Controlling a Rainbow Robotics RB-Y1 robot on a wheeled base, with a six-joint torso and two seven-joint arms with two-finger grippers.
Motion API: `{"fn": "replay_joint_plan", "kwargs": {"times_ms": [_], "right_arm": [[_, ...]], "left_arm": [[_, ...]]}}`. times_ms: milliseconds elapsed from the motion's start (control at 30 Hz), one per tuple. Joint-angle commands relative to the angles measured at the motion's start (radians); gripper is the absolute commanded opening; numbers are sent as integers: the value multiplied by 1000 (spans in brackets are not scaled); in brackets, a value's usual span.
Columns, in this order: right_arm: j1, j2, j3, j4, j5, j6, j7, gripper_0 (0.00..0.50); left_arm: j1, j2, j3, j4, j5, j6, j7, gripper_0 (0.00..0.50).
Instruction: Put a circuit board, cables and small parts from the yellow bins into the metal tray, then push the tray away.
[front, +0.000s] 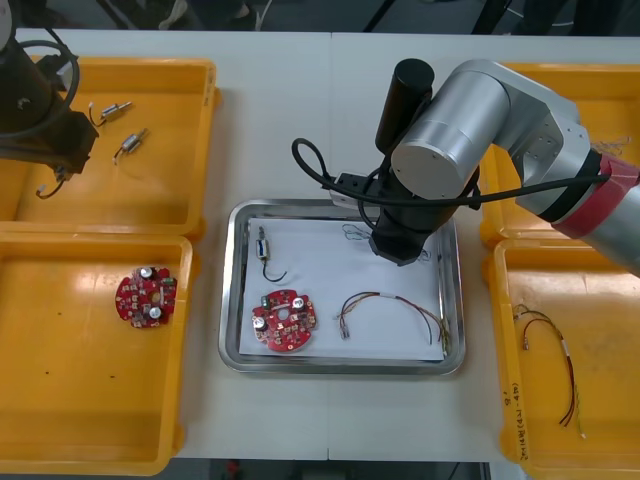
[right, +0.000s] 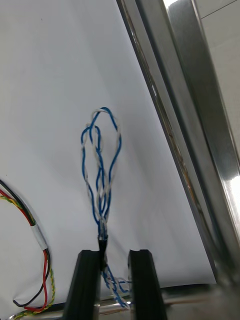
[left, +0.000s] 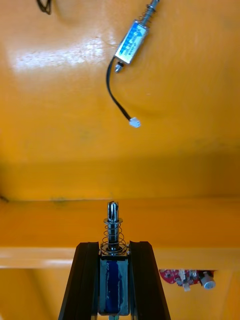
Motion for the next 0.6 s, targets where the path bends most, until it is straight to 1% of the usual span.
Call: {"fn": "replay_joint_plan", "kwargs": {"times_ms": [33, 167, 300, 467, 600], "right_arm": [[-43, -38, -3, -45, -16, 5, 12, 500], [-44, -39, 2, -45, -14, 5, 12, 500], [-44, -48, 16, -59, 4, -5, 15, 500], [-47, -62, 22, -61, -3, -24, 21, 500], [-52, -62, 22, -62, -5, -24, 43, 500]], "left_arm": [[-63, 44, 71, -27, -19, 60, -25, 1], [-76, 44, 75, -27, -5, 72, -13, 0], [-93, 41, 75, -37, 23, 94, 27, 0], [-97, 27, 75, -103, 27, 113, 69, 0], [-97, 21, 68, -160, 50, 113, 128, 0]]}}
